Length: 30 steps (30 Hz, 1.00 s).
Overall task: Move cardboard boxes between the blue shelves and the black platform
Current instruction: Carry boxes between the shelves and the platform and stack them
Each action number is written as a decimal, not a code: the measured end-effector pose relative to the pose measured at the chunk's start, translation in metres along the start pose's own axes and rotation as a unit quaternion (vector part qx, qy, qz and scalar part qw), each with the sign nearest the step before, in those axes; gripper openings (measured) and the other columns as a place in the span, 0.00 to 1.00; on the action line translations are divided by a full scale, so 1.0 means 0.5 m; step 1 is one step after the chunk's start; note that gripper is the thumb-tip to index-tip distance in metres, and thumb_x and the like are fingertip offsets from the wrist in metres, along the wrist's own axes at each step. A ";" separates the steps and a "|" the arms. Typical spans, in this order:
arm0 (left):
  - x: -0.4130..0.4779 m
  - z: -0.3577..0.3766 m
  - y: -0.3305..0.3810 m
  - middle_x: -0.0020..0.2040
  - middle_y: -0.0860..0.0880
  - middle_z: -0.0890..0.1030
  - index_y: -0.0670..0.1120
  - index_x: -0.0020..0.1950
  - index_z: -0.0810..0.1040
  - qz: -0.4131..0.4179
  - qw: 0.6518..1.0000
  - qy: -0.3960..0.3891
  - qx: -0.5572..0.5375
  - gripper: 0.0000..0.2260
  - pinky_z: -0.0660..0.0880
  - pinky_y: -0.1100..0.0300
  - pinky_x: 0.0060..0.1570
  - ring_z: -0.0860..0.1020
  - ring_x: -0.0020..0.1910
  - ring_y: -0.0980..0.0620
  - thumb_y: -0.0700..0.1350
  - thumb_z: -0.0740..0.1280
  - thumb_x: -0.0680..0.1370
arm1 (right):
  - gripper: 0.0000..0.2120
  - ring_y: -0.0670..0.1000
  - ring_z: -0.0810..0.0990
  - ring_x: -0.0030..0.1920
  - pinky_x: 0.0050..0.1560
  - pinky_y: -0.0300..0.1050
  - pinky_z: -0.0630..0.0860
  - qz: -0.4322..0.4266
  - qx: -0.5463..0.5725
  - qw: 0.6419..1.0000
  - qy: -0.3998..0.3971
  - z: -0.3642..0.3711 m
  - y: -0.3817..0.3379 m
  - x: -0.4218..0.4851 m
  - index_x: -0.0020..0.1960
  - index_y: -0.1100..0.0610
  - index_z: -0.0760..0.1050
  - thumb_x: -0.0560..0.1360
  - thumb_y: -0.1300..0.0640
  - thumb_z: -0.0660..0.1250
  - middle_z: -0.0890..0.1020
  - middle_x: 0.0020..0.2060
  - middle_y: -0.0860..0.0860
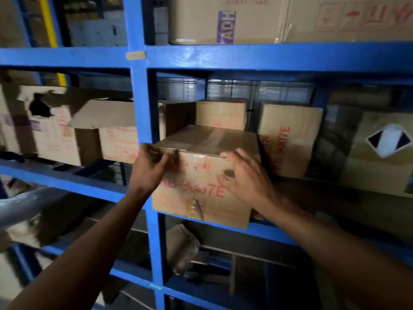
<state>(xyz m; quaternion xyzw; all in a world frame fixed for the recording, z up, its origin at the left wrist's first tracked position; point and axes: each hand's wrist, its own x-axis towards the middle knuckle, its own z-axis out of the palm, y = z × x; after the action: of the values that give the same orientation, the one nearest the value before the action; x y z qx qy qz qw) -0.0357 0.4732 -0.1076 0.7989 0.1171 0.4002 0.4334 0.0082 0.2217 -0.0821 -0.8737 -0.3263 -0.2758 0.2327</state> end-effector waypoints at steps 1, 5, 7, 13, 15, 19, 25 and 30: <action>0.005 0.007 0.004 0.50 0.51 0.80 0.47 0.58 0.71 0.000 1.000 0.012 -0.009 0.23 0.74 0.55 0.52 0.79 0.52 0.49 0.59 0.72 0.73 | 0.25 0.51 0.73 0.59 0.58 0.49 0.74 0.007 -0.019 1.000 0.015 -0.008 0.013 0.001 0.66 0.52 0.73 0.71 0.47 0.71 0.75 0.56 0.49; 0.020 0.004 0.001 0.63 0.47 0.77 0.47 0.71 0.69 0.012 1.000 -0.011 0.009 0.30 0.72 0.59 0.55 0.75 0.58 0.53 0.60 0.71 0.74 | 0.30 0.52 0.71 0.62 0.62 0.51 0.73 0.071 -0.018 0.997 0.023 -0.024 0.052 0.012 0.69 0.54 0.71 0.70 0.47 0.73 0.74 0.59 0.51; 0.022 -0.002 0.002 0.64 0.44 0.78 0.46 0.71 0.71 0.015 0.999 -0.029 0.025 0.31 0.73 0.60 0.54 0.76 0.59 0.51 0.61 0.70 0.74 | 0.32 0.53 0.73 0.62 0.63 0.50 0.73 0.097 -0.001 0.995 0.012 -0.026 0.066 0.011 0.70 0.54 0.71 0.70 0.46 0.74 0.74 0.61 0.51; 0.022 -0.027 0.008 0.64 0.44 0.79 0.47 0.73 0.70 -0.006 0.998 -0.052 0.046 0.35 0.74 0.58 0.57 0.77 0.61 0.49 0.62 0.73 0.71 | 0.38 0.53 0.72 0.66 0.63 0.45 0.70 0.156 0.040 0.987 0.006 -0.020 0.068 0.010 0.72 0.58 0.69 0.68 0.45 0.77 0.73 0.68 0.53; 0.004 -0.029 0.021 0.64 0.44 0.79 0.46 0.74 0.70 -0.007 0.998 -0.049 0.047 0.36 0.75 0.59 0.57 0.77 0.60 0.51 0.61 0.74 0.71 | 0.41 0.54 0.71 0.68 0.63 0.45 0.70 0.178 0.057 0.982 -0.003 -0.019 0.067 0.005 0.74 0.58 0.66 0.67 0.45 0.77 0.71 0.70 0.53; -0.065 -0.026 0.045 0.63 0.46 0.80 0.46 0.73 0.70 0.008 0.998 -0.024 0.054 0.34 0.77 0.55 0.59 0.78 0.59 0.53 0.61 0.72 0.72 | 0.49 0.54 0.71 0.69 0.65 0.46 0.71 0.215 0.092 0.972 -0.020 -0.029 0.090 -0.007 0.76 0.59 0.61 0.64 0.45 0.80 0.70 0.71 0.54; -0.078 -0.052 0.080 0.53 0.50 0.83 0.46 0.61 0.81 0.004 0.998 -0.039 0.039 0.22 0.72 0.68 0.45 0.80 0.53 0.54 0.61 0.64 0.78 | 0.46 0.52 0.70 0.70 0.67 0.51 0.71 0.210 0.127 0.969 -0.026 -0.051 0.122 -0.037 0.77 0.56 0.61 0.66 0.41 0.76 0.69 0.73 0.53; -0.027 -0.033 0.072 0.48 0.48 0.84 0.51 0.47 0.83 -0.112 0.982 -0.145 -0.053 0.16 0.77 0.51 0.55 0.81 0.52 0.48 0.60 0.62 0.80 | 0.35 0.49 0.77 0.57 0.52 0.39 0.71 0.241 0.173 0.955 -0.013 -0.063 0.110 -0.013 0.74 0.60 0.65 0.76 0.40 0.67 0.78 0.63 0.54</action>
<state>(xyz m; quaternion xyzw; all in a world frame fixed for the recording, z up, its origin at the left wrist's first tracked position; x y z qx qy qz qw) -0.0626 0.4546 -0.0817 0.8063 0.1205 0.2344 0.5295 0.0323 0.1631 -0.0755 -0.8763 -0.1521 -0.1393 0.4355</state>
